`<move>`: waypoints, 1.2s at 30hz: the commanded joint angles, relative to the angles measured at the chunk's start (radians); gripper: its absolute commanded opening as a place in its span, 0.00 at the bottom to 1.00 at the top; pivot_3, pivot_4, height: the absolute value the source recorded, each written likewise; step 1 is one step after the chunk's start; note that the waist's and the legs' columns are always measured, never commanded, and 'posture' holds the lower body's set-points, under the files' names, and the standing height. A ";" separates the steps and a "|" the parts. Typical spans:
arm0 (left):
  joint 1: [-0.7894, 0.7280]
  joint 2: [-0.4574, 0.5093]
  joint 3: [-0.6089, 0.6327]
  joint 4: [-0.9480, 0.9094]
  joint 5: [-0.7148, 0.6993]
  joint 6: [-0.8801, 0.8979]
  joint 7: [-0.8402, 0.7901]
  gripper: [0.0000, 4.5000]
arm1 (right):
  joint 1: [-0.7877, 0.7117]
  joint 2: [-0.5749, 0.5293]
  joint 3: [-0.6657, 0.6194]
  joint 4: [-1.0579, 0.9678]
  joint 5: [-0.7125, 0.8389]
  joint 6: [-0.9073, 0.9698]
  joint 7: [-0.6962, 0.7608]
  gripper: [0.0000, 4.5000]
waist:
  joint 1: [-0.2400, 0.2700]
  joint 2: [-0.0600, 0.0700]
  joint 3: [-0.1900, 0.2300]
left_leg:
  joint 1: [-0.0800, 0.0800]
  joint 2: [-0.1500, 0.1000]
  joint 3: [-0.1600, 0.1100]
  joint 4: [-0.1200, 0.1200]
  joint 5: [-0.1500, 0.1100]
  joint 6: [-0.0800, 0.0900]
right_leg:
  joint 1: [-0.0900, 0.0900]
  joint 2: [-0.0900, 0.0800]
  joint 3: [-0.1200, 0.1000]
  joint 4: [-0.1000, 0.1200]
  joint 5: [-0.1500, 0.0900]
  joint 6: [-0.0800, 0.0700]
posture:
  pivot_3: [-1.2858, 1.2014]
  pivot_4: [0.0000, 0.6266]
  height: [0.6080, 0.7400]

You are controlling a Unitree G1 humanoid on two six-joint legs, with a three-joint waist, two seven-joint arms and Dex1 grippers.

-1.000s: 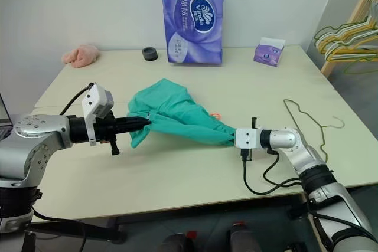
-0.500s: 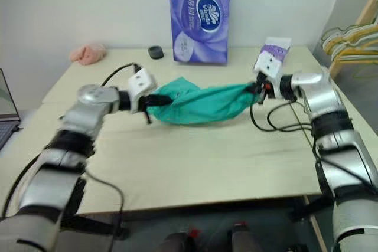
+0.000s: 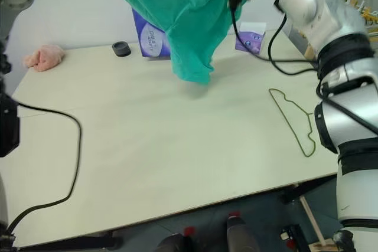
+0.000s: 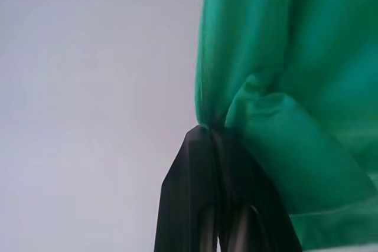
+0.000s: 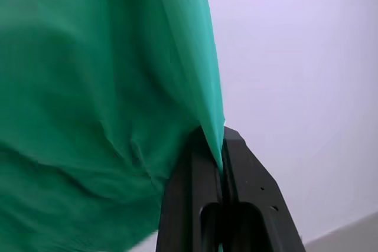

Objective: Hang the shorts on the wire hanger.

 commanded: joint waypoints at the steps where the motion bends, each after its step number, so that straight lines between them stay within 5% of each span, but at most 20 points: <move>1: 0.226 0.089 0.028 0.026 -0.058 -0.019 -0.225 0.00 | 0.231 0.035 -0.032 -0.043 0.119 -0.033 0.232 0.00 | 0.002 0.000 0.002 | 0.015 0.000 0.001 0.000 -0.003 0.007 | 0.016 0.001 -0.001 -0.002 -0.001 0.001 | 0.48 0.14 1.00; 3: 0.402 0.115 0.073 -0.016 -0.161 -0.016 -0.406 0.00 | 0.388 0.056 -0.029 -0.125 0.184 -0.008 0.395 0.00 | 0.002 0.001 0.002 | 0.036 0.001 0.000 0.001 -0.004 0.010 | 0.040 0.007 -0.001 -0.004 -0.004 0.005 | 0.49 0.14 1.00; 5: 0.602 0.134 0.138 -0.139 -0.317 0.061 -0.599 0.00 | 0.527 0.053 -0.030 -0.264 0.259 0.069 0.564 0.00 | 0.005 0.001 0.002 | 0.042 0.003 -0.001 0.005 -0.006 0.012 | 0.046 0.009 -0.001 -0.003 -0.003 0.003 | 0.49 0.15 1.00; 10: 1.155 0.272 0.232 -0.704 -0.655 0.383 -0.971 0.00 | 0.752 0.000 -0.046 -0.623 0.370 0.255 0.846 0.00 | -0.004 0.001 0.001 | -0.010 0.005 -0.009 0.020 -0.005 0.003 | 0.001 0.003 -0.002 0.005 -0.002 0.003 | 0.49 0.15 1.00; 16: 1.543 0.386 0.324 -1.091 -0.838 0.677 -1.061 0.00 | 0.917 -0.109 -0.037 -0.915 0.496 0.450 1.111 0.00 | 0.023 0.001 0.002 | -0.003 0.004 -0.008 0.020 -0.008 0.008 | 0.007 0.001 -0.003 0.003 -0.002 0.003 | 0.49 0.15 1.00; 22: 1.692 0.395 0.393 -1.278 -0.915 0.819 -1.064 0.00 | 1.048 -0.202 -0.068 -1.159 0.590 0.653 1.211 0.00 | 0.078 0.002 0.006 | 0.041 0.005 -0.009 0.017 -0.014 0.014 | 0.050 0.004 -0.005 0.000 -0.015 0.001 | 0.48 0.15 1.00; 31: 1.732 0.363 0.394 -1.355 -0.907 0.870 -1.079 0.00 | 1.110 -0.242 -0.062 -1.286 0.617 0.821 1.254 0.00 | 0.093 0.002 0.006 | 0.041 0.006 -0.008 0.017 -0.014 0.013 | 0.049 0.005 -0.005 0.002 -0.013 -0.003 | 0.48 0.15 1.00; 36: 1.747 0.359 0.401 -1.367 -0.929 0.907 -1.115 0.26 | 1.121 -0.245 -0.080 -1.340 0.647 0.877 1.273 0.22 | 0.093 0.001 0.006 | 0.041 0.006 -0.008 0.017 -0.014 0.013 | 0.049 0.007 -0.006 0.002 -0.014 -0.002 | 0.48 0.15 1.00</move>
